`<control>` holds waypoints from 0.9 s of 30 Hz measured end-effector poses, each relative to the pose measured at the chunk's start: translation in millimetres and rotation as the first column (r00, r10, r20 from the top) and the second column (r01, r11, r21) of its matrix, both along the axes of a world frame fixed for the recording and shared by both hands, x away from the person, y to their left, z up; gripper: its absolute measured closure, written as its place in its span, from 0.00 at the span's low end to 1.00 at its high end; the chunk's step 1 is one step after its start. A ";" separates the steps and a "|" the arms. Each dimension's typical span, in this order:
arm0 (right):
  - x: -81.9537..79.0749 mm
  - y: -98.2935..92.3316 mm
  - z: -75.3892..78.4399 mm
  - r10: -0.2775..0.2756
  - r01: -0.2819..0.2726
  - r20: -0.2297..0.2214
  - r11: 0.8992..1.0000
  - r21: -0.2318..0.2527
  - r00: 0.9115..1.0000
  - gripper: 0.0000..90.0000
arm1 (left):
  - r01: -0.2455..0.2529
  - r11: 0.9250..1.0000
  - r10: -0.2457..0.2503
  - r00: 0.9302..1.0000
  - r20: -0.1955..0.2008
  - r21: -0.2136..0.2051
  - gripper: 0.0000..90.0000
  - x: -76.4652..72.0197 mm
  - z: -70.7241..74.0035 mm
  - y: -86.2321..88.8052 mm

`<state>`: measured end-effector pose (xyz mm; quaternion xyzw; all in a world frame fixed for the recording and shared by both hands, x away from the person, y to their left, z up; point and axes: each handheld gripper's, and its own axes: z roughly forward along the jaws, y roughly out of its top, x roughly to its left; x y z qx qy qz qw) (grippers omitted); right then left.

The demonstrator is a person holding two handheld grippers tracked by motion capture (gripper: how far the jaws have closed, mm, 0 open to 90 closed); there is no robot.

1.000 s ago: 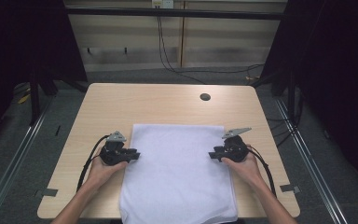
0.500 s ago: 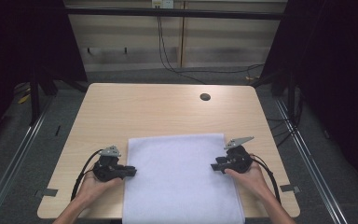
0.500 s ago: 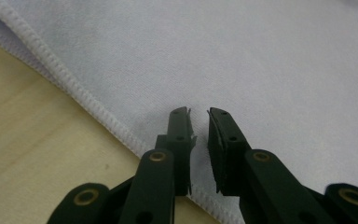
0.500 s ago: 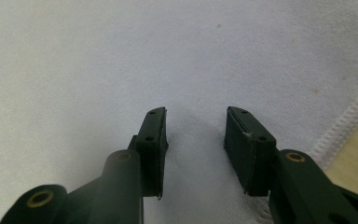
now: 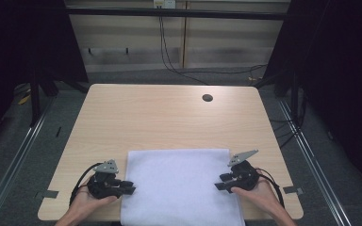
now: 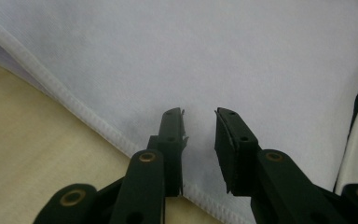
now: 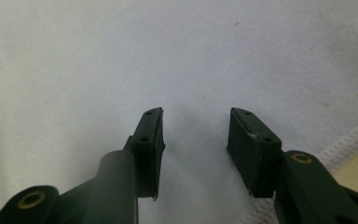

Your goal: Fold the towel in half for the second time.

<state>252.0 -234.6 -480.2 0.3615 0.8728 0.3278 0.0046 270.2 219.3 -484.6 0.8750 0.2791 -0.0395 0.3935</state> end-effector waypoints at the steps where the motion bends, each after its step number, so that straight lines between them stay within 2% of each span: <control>1: 3.1 -2.6 3.6 -0.018 0.017 0.011 1.000 0.011 1.000 0.61 | -0.005 1.000 0.005 1.000 0.010 -0.010 0.79 4.2 3.2 0.4; 4: 20.7 -13.3 16.8 -0.068 0.066 0.069 0.997 0.035 0.995 0.60 | -0.041 0.999 0.041 0.999 0.023 -0.021 0.75 24.7 11.5 0.8; 5: 20.7 -13.3 16.8 -0.068 0.066 0.069 0.997 0.035 0.995 0.60 | -0.041 0.999 0.041 0.999 0.023 -0.021 0.75 24.7 11.5 0.8; 6: 38.7 -22.1 22.7 -0.107 0.104 0.087 0.994 0.039 0.991 0.57 | -0.059 0.998 0.059 0.996 0.063 0.002 0.75 42.6 15.5 0.6; 8: 58.9 -30.5 23.7 -0.122 0.118 0.086 0.992 0.041 0.989 0.51 | -0.066 0.998 0.064 0.994 0.083 0.012 0.75 62.0 17.1 2.5; 9: 68.7 -33.8 22.9 -0.115 0.113 0.062 0.993 0.035 0.991 0.49 | -0.066 0.998 0.064 0.994 0.083 0.012 0.74 62.0 17.1 2.5; 10: 68.7 -33.8 22.9 -0.115 0.113 0.062 0.993 0.035 0.991 0.49 | -0.094 0.996 0.093 0.992 0.083 0.010 0.74 71.1 17.4 3.8; 11: 83.4 -39.5 18.7 -0.140 0.138 0.066 0.990 0.040 0.988 0.47 | -0.123 0.992 0.124 0.989 0.076 -0.006 0.71 85.3 17.2 5.9; 12: 89.1 -42.1 16.2 -0.149 0.146 0.054 0.988 0.053 0.987 0.47 | -0.145 0.989 0.145 0.985 0.088 -0.005 0.70 90.5 16.5 6.3; 13: 93.5 -43.5 12.8 -0.158 0.155 0.050 0.986 0.065 0.986 0.47 | -0.145 0.989 0.145 0.985 0.088 -0.005 0.69 90.5 16.5 6.3; 14: 96.6 -44.4 9.0 -0.170 0.166 0.048 0.983 0.072 0.984 0.47 | -0.170 0.985 0.169 0.982 0.086 0.002 0.68 101.1 13.6 6.9; 15: 98.5 -44.6 5.1 -0.172 0.168 0.043 0.982 0.087 0.984 0.48 | -0.202 0.979 0.202 0.976 0.082 -0.003 0.65 105.2 12.8 7.2; 16: 99.6 -44.3 1.5 -0.171 0.167 0.044 0.982 0.090 0.984 0.49 | -0.211 0.977 0.212 0.974 0.075 -0.024 0.63 107.1 12.1 7.0; 17: 99.6 -44.3 1.5 -0.171 0.167 0.044 0.982 0.090 0.984 0.49 | -0.211 0.977 0.212 0.974 0.075 -0.024 0.63 107.1 12.1 7.0; 19: 100.2 -40.4 -2.1 -0.160 0.158 0.044 0.986 0.057 0.986 0.52 | -0.201 0.979 0.203 0.977 0.068 -0.027 0.61 105.7 11.0 5.0; 20: 99.4 -39.0 -3.8 -0.170 0.166 0.051 0.984 0.070 0.984 0.59 | -0.198 0.980 0.199 0.978 0.065 -0.026 0.60 103.4 10.2 5.3; 21: 99.6 -37.8 -5.0 -0.169 0.166 0.046 0.984 0.059 0.985 0.60 | -0.196 0.980 0.197 0.978 0.061 -0.021 0.59 102.6 9.8 6.2; 22: 99.6 -37.8 -5.0 -0.169 0.166 0.046 0.984 0.059 0.985 0.60 | -0.196 0.980 0.197 0.978 0.061 -0.021 0.57 102.6 9.8 6.2; 25: 97.2 -33.9 -13.0 -0.156 0.156 0.049 0.988 0.002 0.987 0.61 | -0.203 0.979 0.202 0.977 0.063 -0.003 0.55 101.5 6.6 10.9; 27: 94.4 -33.7 -12.8 -0.165 0.165 0.042 0.986 0.002 0.985 0.60 | -0.199 0.980 0.200 0.978 0.056 -0.009 0.54 102.9 5.0 13.6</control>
